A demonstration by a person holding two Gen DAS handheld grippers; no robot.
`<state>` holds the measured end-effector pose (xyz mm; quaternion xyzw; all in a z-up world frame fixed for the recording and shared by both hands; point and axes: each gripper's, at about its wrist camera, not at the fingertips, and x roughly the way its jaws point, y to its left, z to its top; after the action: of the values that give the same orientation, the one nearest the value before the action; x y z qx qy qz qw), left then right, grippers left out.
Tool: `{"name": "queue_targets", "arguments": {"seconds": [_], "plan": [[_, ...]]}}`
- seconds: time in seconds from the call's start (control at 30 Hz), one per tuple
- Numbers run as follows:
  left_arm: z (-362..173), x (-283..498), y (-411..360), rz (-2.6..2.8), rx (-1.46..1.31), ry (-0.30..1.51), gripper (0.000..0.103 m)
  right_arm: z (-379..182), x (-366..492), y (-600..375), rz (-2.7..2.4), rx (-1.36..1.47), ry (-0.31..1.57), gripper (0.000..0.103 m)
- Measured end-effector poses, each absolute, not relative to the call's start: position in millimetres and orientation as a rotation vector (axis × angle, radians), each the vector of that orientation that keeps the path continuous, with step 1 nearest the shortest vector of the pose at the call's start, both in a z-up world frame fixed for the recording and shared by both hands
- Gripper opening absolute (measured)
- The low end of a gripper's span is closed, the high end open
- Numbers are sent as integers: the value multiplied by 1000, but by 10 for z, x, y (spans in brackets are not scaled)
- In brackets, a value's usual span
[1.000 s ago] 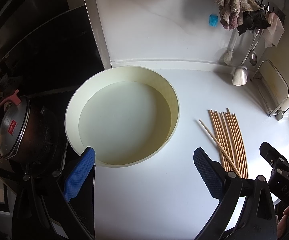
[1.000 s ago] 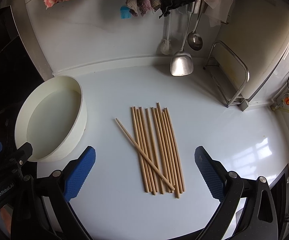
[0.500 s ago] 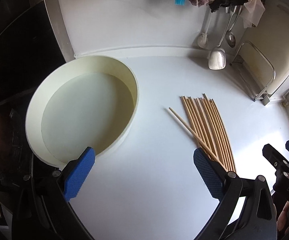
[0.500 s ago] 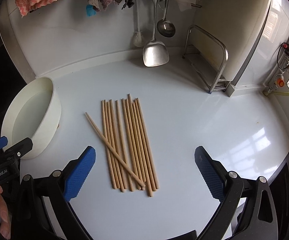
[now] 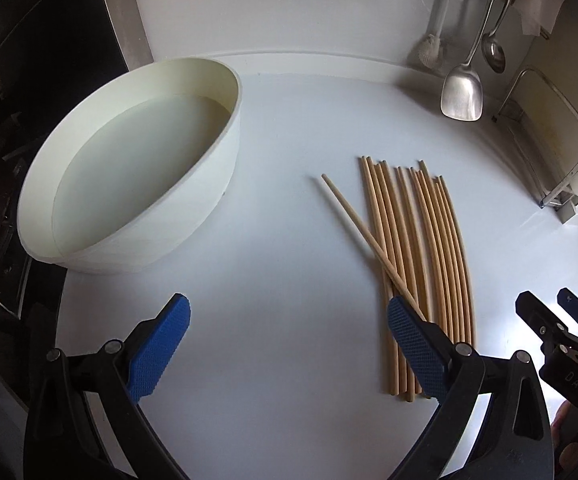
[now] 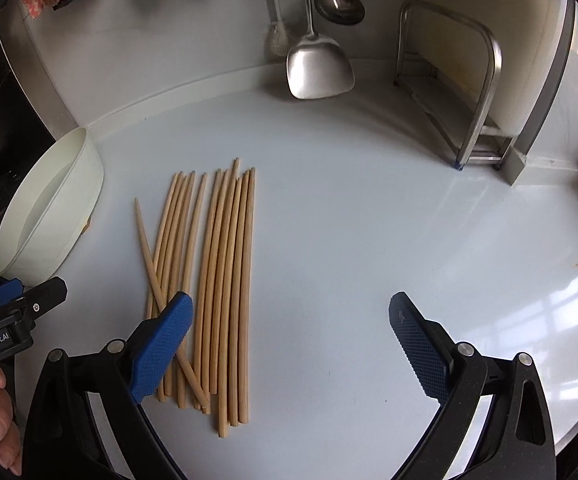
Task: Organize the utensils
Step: 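Move both open grippers down toward the pile of wooden chopsticks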
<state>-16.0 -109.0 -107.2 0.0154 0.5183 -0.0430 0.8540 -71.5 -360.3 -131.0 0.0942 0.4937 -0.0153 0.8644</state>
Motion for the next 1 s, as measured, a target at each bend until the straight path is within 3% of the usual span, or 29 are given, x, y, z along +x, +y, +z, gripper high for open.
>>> {"name": "queue_targets", "arguments": {"seconds": [0.37,1.0], "plan": [[-1586,-96,-1088,-105,14,1117,97,-1674,-509,-3508,-98,99,993,95],[-1640,-91,-1263,-100,39,1122,97,-1811,-478,-3439,-131,23,1009,95]]}}
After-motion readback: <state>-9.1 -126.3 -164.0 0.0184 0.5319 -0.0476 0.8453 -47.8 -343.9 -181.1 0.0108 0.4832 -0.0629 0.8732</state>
